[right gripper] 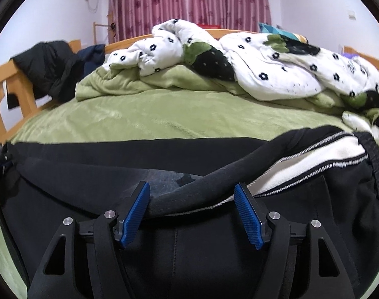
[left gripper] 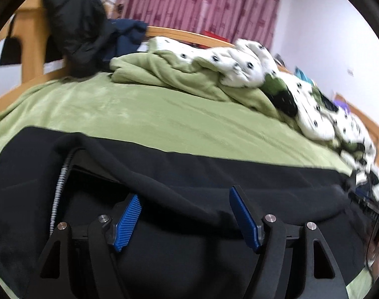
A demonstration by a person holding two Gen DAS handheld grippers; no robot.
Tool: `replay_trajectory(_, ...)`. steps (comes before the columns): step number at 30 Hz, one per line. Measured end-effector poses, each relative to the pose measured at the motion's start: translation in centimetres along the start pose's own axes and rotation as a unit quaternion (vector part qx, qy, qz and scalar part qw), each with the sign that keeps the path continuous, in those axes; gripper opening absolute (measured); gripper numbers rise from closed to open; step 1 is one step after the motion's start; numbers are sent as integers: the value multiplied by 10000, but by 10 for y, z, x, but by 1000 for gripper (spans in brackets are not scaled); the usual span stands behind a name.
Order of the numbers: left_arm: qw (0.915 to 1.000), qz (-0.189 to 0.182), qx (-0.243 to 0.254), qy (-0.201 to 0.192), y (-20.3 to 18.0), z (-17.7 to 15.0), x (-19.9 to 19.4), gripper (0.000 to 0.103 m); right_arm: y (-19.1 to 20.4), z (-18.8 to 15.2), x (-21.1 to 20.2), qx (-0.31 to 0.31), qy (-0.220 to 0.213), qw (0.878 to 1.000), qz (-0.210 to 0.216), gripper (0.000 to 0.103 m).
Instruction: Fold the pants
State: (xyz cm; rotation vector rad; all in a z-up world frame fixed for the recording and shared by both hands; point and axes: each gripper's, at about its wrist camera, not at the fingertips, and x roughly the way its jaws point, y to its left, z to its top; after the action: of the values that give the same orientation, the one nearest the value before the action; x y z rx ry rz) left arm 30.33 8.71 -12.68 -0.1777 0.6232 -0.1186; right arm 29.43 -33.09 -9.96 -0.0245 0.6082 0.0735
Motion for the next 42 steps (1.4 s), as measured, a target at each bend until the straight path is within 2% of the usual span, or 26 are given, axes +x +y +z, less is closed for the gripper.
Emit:
replay_trajectory(4,9986,-401,349,-6,-16,-4,-5,69,9,-2,-6,-255,-143,9996,57,69)
replay_trajectory(9,9984,-314,474,-43,-23,-6,-8,73,15,-3,-13,-424,-302,9983,242,69)
replay_trajectory(13,9991,-198,383,12,-20,-5,-6,73,18,-1,-6,-446,-126,9988,151,70)
replay_trajectory(17,9994,-104,306,88,-17,-4,-2,73,13,0,10,-275,263,9992,-80,70)
replay_trajectory(20,9994,-90,315,118,-18,-4,-1,74,8,0,16,-105,382,9988,-277,70)
replay_trajectory(25,9995,-38,310,78,-16,-4,-1,75,-1,-2,10,104,208,9985,-494,69)
replay_trajectory(29,9997,108,209,0,-13,-4,-5,76,-12,-2,-9,345,-279,9984,-345,69)
replay_trajectory(32,9995,305,-5,-34,-7,-6,-10,76,-17,-3,-26,555,-652,9952,-481,69)
replay_trajectory(35,9988,226,-423,87,4,-14,-19,76,-25,-10,-42,891,-779,9908,-651,70)
replay_trajectory(39,9924,-11,-1218,189,24,-43,-50,76,-42,-37,-65,1471,-540,9865,-474,70)
replay_trajectory(42,9868,-42,-1605,192,36,-65,-74,76,-50,-60,-90,1823,-481,9813,-392,70)
